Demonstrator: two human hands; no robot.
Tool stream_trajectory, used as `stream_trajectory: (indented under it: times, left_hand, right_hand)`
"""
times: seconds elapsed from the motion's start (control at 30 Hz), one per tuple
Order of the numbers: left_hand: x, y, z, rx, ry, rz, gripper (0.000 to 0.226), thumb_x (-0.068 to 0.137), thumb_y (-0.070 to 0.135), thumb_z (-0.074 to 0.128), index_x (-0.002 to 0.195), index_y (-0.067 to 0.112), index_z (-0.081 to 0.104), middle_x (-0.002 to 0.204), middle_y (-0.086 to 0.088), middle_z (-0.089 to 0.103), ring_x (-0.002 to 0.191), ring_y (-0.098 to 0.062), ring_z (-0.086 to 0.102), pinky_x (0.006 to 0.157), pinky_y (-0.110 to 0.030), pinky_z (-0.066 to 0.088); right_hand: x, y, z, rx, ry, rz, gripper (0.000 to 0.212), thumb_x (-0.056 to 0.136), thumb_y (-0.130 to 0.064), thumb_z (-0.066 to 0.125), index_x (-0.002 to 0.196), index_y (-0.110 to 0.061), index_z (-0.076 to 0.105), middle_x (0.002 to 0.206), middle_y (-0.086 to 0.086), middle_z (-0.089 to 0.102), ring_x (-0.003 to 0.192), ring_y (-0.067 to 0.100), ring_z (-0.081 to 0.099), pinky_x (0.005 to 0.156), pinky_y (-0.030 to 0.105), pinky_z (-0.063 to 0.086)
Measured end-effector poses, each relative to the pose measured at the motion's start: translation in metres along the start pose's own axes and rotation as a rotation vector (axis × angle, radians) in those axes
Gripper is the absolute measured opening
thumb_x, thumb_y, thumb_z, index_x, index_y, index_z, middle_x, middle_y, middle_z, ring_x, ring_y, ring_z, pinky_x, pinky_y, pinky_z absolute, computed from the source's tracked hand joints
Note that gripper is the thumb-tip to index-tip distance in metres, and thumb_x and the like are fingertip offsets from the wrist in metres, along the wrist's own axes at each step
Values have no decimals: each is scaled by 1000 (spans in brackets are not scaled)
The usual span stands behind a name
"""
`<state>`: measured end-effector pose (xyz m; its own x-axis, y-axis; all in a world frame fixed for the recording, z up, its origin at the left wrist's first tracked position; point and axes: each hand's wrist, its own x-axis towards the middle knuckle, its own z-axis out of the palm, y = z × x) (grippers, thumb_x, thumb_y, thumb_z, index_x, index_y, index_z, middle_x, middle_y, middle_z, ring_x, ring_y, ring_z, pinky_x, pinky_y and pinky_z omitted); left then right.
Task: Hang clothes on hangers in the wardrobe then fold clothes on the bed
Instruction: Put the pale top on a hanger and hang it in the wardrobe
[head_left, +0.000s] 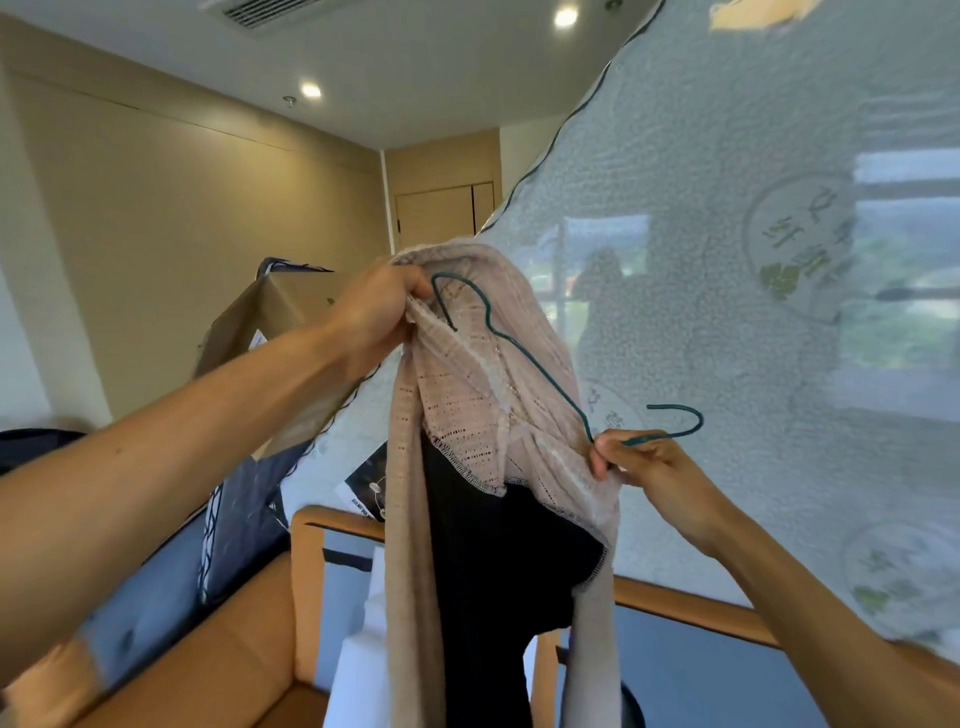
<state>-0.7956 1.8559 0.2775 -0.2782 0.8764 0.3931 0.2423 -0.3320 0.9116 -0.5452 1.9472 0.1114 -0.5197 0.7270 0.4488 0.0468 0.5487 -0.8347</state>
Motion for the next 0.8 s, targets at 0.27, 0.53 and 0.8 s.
stream_trajectory:
  times: [0.27, 0.53, 0.8]
  left_hand:
    - [-1, -7, -4, 76, -10, -6, 22, 93, -1, 41, 83, 13, 55, 71, -1, 52, 62, -13, 51, 62, -29, 43]
    - [-7, 0, 21, 27, -186, -24, 24, 94, 2, 44, 107, 2, 65, 99, -14, 74, 95, -29, 69, 94, -33, 54]
    - [-1, -14, 10, 236, -202, -106, 18, 92, 7, 50, 107, 9, 60, 101, -14, 62, 95, -28, 60, 96, -44, 52]
  right_hand:
    - [7, -9, -5, -251, -134, 221, 25, 99, -23, 59, 80, -7, 56, 78, 9, 48, 74, 20, 47, 68, 19, 39]
    - [15, -40, 20, -523, -621, 231, 35, 96, -18, 53, 61, -16, 54, 63, 1, 50, 62, 16, 46, 67, 31, 38]
    - [8, -71, 4, -250, -89, 44, 46, 103, -21, 51, 59, -19, 39, 52, -8, 33, 48, 10, 28, 52, 27, 24]
